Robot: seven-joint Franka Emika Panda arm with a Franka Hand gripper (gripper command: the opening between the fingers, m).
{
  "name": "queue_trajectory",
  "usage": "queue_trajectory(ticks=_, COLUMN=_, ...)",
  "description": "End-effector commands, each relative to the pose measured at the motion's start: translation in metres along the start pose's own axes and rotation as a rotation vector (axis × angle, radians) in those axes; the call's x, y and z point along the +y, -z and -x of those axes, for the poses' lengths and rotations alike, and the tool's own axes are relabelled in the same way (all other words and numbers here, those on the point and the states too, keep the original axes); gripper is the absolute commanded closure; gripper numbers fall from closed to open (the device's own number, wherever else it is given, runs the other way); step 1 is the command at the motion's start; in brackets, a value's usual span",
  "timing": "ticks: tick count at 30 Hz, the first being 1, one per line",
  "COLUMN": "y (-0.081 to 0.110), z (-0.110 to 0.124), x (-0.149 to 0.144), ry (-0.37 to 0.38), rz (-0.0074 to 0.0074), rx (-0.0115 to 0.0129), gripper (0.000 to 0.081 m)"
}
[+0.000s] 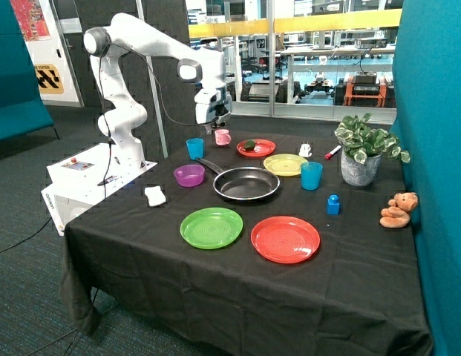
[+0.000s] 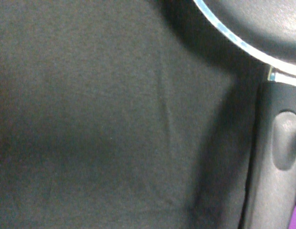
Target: Clean the pan
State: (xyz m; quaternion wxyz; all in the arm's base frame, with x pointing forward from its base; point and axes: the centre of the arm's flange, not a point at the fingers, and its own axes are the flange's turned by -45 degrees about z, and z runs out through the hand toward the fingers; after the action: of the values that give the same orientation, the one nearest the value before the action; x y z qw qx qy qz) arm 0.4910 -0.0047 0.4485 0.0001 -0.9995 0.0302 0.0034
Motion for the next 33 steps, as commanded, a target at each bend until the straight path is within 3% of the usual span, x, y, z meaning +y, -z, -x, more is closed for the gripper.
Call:
queue_trajectory(ticks=1, y=-0.005, z=0.012, x=0.008, ry=-0.062, rz=-0.0003, rx=0.0068, gripper=0.0595)
queue_trajectory(ticks=5, y=-0.019, z=0.022, x=0.019, ry=-0.125, rz=-0.0005, rx=0.0068, gripper=0.0589)
queue_trajectory(ticks=14, y=-0.034, z=0.043, x=0.034, ry=-0.164, rz=-0.0007, rx=0.0068, gripper=0.0584)
queue_trajectory(ticks=26, y=-0.031, z=0.059, x=0.059, ry=-0.203, rz=-0.0008, rx=0.0068, gripper=0.058)
queue_trajectory(ticks=33, y=-0.029, z=0.068, x=0.089, ry=-0.243, rz=-0.0009, rx=0.0068, gripper=0.0577)
